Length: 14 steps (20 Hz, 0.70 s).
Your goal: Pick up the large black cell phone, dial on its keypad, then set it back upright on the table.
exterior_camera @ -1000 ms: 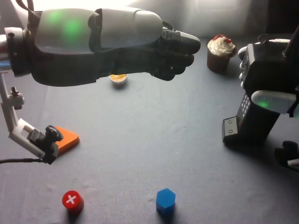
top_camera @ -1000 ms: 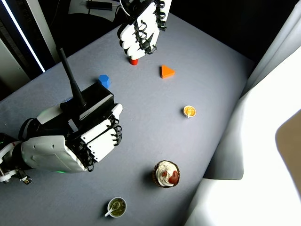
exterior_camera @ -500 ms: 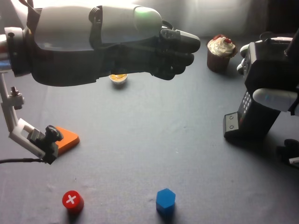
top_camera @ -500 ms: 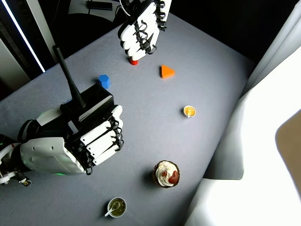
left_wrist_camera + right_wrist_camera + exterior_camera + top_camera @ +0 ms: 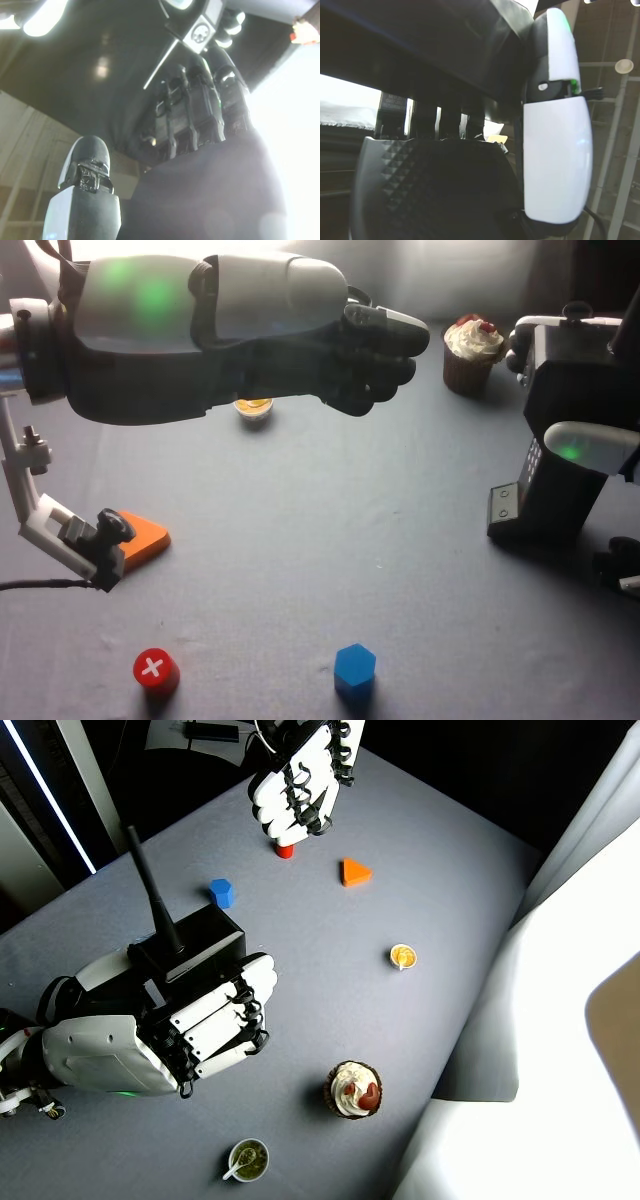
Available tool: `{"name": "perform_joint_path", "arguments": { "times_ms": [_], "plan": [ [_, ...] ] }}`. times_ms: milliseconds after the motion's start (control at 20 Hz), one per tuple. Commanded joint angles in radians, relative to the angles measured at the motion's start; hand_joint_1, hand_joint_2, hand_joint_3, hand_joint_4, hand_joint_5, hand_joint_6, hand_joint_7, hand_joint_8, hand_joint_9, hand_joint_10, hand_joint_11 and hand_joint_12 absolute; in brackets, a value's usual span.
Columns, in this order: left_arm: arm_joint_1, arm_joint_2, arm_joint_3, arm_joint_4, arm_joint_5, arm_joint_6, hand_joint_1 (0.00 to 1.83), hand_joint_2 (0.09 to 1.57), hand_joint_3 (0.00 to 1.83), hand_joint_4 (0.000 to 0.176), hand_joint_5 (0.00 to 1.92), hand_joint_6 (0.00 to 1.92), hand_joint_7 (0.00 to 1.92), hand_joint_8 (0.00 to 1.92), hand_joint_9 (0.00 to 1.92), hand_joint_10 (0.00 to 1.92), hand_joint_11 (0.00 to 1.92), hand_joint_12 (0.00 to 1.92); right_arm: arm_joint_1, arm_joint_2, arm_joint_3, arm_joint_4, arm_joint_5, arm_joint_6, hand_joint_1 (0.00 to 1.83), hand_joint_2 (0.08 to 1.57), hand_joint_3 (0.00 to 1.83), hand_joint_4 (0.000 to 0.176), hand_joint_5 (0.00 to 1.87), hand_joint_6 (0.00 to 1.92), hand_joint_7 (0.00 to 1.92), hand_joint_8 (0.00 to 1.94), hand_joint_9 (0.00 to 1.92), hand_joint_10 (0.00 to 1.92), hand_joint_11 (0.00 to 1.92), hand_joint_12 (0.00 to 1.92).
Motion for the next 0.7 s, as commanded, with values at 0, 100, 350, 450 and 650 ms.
{"name": "perform_joint_path", "arguments": {
  "times_ms": [0,100,350,450,650],
  "plan": [
    [-0.021,0.01,-0.006,-0.07,-0.065,-0.012,0.23,1.2,0.0,0.0,0.36,0.0,0.4,0.0,0.35,0.0,0.0,0.74,-0.001,0.01,0.004,0.025,0.135,0.019,0.93,1.09,0.0,0.0,0.73,0.0,0.67,0.0,0.69,0.06,0.36,1.06],
    [-0.02,0.011,-0.005,-0.07,-0.068,-0.002,0.22,1.21,0.0,0.0,0.38,0.0,0.41,0.0,0.36,0.0,0.0,0.75,-0.001,0.01,0.004,0.026,0.135,0.019,0.93,1.08,0.0,0.0,0.7,0.0,0.64,0.0,0.66,0.04,0.32,1.04],
    [-0.015,0.014,-0.005,-0.065,-0.078,0.012,0.18,1.22,0.0,0.0,0.37,0.0,0.4,0.0,0.35,0.0,0.0,0.75,-0.001,0.01,0.002,0.026,0.135,0.019,0.9,1.06,0.0,0.0,0.67,0.0,0.6,0.0,0.57,0.0,0.2,1.01],
    [-0.015,0.014,-0.005,-0.065,-0.078,0.012,0.2,1.21,0.0,0.0,0.37,0.0,0.4,0.0,0.35,0.0,0.0,0.75,-0.001,0.01,0.003,0.026,0.135,0.019,0.88,1.04,0.0,0.0,0.63,0.0,0.57,0.0,0.5,0.0,0.1,1.0],
    [-0.015,0.014,-0.006,-0.065,-0.078,0.012,0.23,1.21,0.0,0.0,0.4,0.0,0.42,0.01,0.38,0.01,0.0,0.78,-0.001,0.01,0.004,0.026,0.135,0.019,0.73,1.02,0.0,0.0,0.49,0.0,0.41,0.0,0.36,0.0,0.0,0.9]
  ]
}}
